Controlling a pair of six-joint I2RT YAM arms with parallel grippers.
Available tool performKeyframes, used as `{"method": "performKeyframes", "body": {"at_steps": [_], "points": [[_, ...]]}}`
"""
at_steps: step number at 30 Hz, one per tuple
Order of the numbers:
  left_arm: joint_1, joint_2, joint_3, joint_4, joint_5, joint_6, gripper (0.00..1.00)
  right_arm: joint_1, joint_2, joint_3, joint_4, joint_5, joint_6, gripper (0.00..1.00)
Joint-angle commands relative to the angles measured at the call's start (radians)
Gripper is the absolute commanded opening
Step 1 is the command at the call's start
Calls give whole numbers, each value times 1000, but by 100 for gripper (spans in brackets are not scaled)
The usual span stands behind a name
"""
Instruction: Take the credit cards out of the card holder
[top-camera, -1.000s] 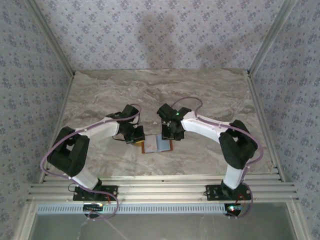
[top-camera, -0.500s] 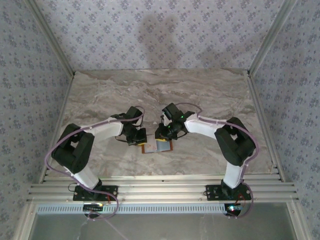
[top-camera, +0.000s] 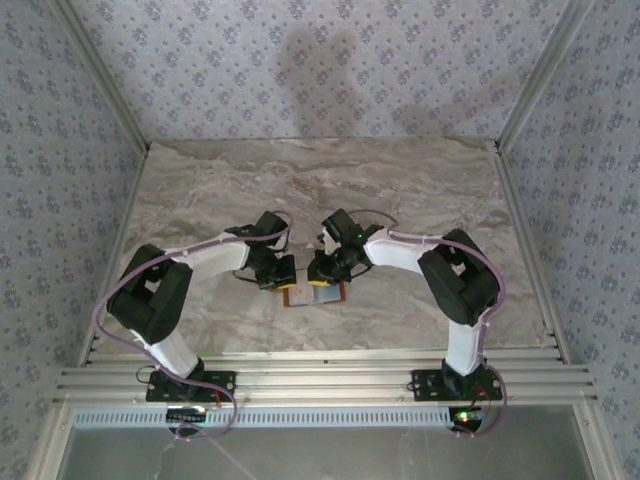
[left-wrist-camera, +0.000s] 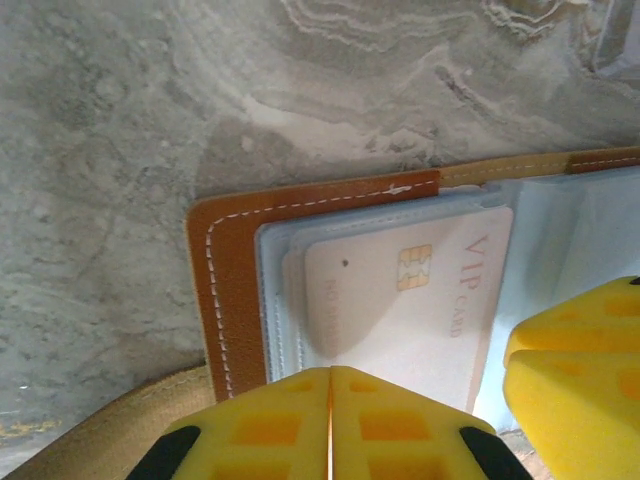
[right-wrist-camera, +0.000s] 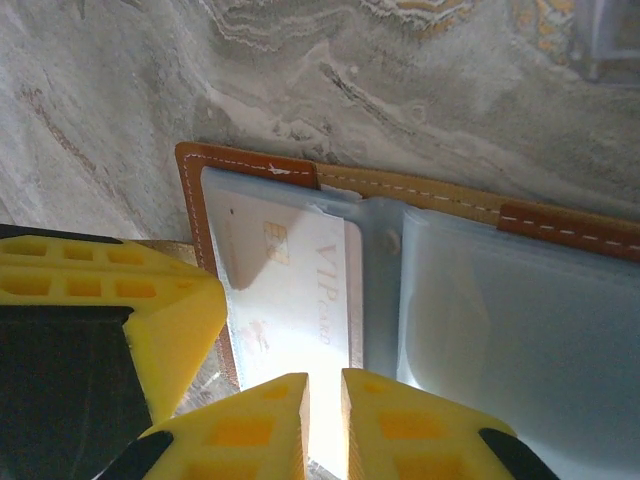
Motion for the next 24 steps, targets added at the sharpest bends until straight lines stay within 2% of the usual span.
{"method": "performKeyframes", "body": {"at_steps": [1,24], "points": [[-9,21,29,-12,14,3,10,-3,20,1,-35,9,-26,17],[-16,56,20,-28,-12,8,10,9,41,-17,32,-35,0,19]]}}
